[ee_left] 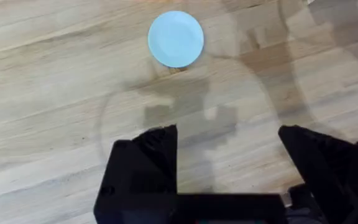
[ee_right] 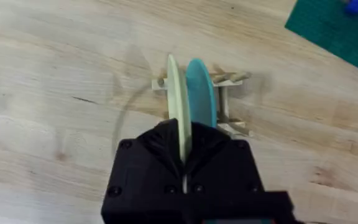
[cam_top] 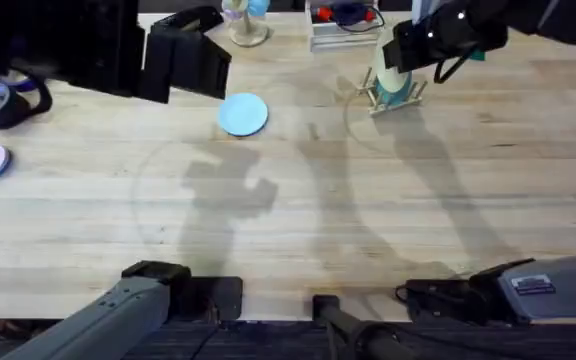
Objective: Pick up the plates from the table one by one and place each into a slot on the dish rack.
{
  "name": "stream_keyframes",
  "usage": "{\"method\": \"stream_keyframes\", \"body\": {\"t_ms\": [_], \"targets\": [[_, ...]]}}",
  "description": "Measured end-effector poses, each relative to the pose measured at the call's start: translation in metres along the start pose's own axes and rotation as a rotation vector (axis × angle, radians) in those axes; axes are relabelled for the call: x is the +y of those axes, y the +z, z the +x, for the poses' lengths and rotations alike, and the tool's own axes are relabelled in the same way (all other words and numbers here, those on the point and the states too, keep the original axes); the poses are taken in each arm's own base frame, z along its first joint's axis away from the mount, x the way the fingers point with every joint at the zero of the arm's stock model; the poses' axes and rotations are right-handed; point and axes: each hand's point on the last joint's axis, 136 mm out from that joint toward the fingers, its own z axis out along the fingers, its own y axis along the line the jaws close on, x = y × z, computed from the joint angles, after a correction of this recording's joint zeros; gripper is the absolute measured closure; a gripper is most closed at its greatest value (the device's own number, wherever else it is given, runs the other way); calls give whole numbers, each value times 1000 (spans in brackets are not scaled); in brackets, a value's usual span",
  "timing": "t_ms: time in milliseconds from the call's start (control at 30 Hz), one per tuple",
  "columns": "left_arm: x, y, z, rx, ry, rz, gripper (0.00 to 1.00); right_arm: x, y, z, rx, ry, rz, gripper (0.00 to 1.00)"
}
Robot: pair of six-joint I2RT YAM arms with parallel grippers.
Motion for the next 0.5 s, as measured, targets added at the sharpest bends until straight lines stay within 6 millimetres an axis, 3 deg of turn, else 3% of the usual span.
{"method": "stream_keyframes", "body": {"t_ms": [500], "targets": [[0, 0, 0, 0, 0, 0, 6, 0, 0, 4, 16, -2, 0, 970]]}}
